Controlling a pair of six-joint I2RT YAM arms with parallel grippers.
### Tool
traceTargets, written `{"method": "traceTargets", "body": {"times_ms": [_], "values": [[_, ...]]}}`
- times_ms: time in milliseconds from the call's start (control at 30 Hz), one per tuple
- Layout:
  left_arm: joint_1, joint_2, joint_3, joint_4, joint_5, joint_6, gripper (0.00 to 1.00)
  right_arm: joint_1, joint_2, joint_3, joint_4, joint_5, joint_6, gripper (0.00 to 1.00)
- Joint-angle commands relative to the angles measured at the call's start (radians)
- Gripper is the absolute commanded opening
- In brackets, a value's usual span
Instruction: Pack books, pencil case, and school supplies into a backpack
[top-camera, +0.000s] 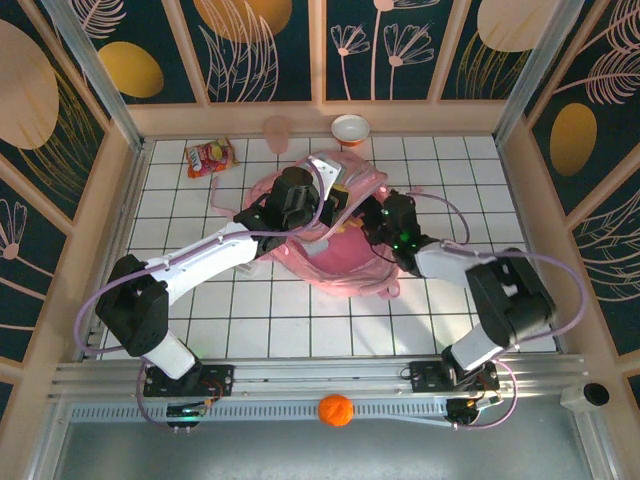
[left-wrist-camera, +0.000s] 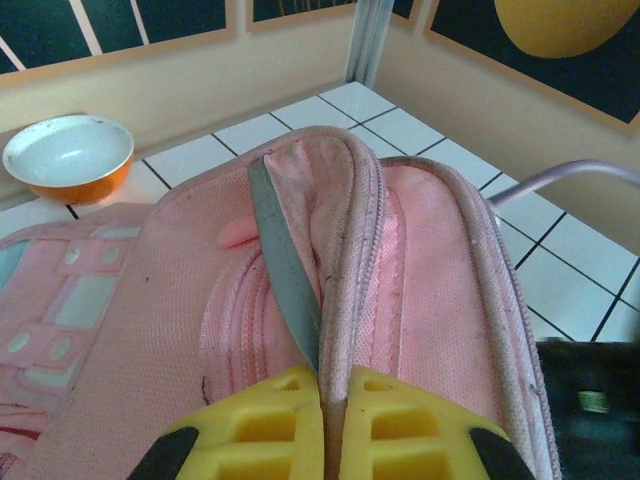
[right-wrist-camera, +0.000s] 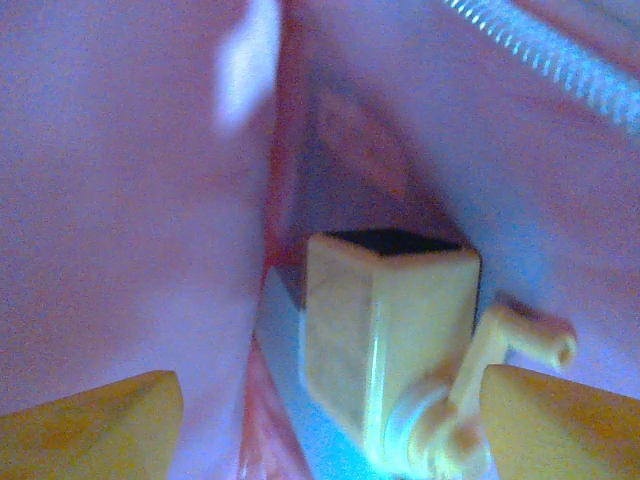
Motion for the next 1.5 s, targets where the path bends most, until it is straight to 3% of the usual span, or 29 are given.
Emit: {"method": "traceTargets", "body": {"times_ms": [0,300,500,667,800,967,1067,1167,1233,1467], "values": [[0.0,-0.029,0.008,0.143,0.007,0.034,0.0,0.008,-0.174,-0.074,-0.115,0.044,-0.079,0.77],[-0.013,0.053,-0.081,0.138,0.067,0.166,0.0,-0.003,-0.599,-0.085,-0.617,0.226,-0.273,0.77],[-0.085,0.235,-0.141,0.152,0.11,0.194,0.0,-0.006,-0.695,-0.07,-0.698,0.279,-0.377,0.78],[-0.09,0.331,-0.196,0.214,0.132,0.158,0.03,-0.005,-0.693,-0.065,-0.71,0.292,-0.444,0.79],[-0.091,0.312,-0.176,0.175,0.126,0.143,0.18,-0.004,-0.693,-0.079,-0.646,0.255,-0.53,0.79],[-0.058,0.176,-0.11,0.1,0.119,0.054,0.57,0.007,-0.682,-0.026,-0.58,0.173,-0.864,0.77],[0.005,0.068,-0.11,0.104,0.149,-0.03,0.73,0.011,-0.647,0.016,-0.597,0.104,-1.075,0.75],[0.066,-0.023,-0.138,0.091,0.117,-0.08,0.79,0.033,-0.57,0.094,-0.676,-0.032,-1.293,0.75],[0.111,-0.076,-0.178,0.087,0.103,-0.106,0.81,0.084,-0.494,0.154,-0.743,-0.048,-1.419,0.74],[0.325,-0.231,-0.414,0.151,0.175,-0.262,0.82,0.338,-0.19,0.206,-0.894,0.177,-1.821,0.72]]}}
